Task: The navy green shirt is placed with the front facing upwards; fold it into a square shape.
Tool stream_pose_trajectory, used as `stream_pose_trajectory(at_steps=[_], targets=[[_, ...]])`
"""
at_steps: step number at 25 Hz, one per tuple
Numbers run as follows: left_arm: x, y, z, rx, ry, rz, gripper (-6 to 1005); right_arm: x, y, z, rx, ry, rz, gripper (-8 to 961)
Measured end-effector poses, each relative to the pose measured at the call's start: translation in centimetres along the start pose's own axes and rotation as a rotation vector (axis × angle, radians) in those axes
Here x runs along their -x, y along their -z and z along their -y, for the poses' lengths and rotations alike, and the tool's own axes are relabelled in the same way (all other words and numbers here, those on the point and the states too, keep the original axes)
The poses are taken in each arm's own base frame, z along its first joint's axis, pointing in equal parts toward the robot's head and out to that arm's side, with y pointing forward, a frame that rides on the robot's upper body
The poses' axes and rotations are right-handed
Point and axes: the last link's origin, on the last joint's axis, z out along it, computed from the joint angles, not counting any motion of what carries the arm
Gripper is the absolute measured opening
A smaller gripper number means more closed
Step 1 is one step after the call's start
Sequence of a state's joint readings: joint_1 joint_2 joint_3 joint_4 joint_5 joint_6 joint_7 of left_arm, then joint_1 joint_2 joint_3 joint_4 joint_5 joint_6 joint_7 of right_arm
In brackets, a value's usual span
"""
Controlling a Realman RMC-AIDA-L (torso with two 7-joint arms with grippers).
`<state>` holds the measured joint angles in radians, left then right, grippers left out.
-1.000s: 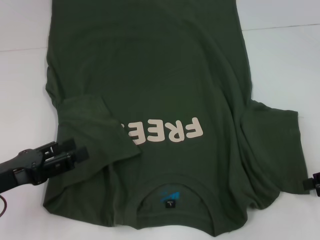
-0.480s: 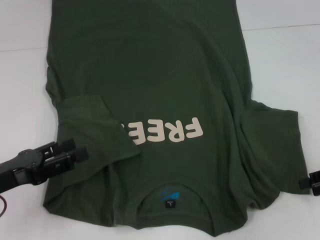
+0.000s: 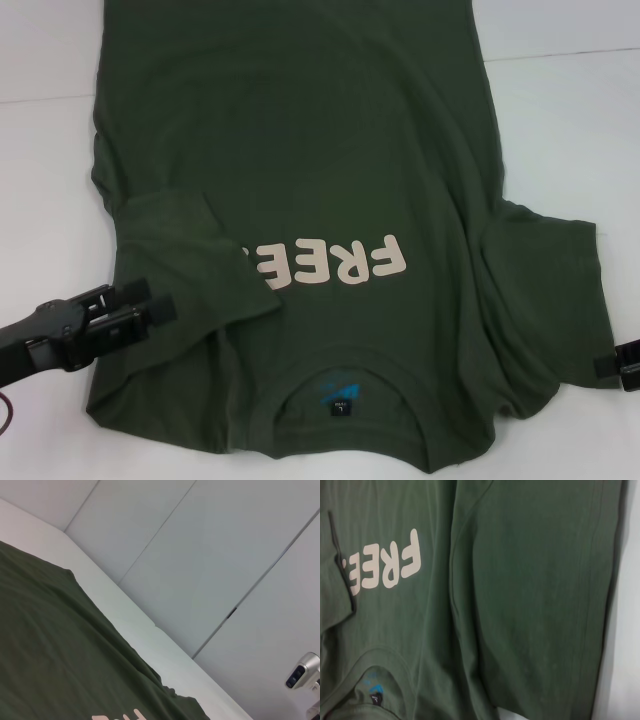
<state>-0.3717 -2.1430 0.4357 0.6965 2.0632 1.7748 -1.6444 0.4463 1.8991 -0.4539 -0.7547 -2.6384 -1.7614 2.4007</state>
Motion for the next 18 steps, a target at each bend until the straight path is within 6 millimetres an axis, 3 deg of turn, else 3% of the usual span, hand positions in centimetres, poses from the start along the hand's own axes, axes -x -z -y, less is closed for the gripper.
stream_pose_trajectory(at_steps=[18], targets=[[0.0,-0.12,-0.02,0.001,0.0,-0.001,766,0.09,0.26,0.3,-0.013,-0.016,0.011,609]])
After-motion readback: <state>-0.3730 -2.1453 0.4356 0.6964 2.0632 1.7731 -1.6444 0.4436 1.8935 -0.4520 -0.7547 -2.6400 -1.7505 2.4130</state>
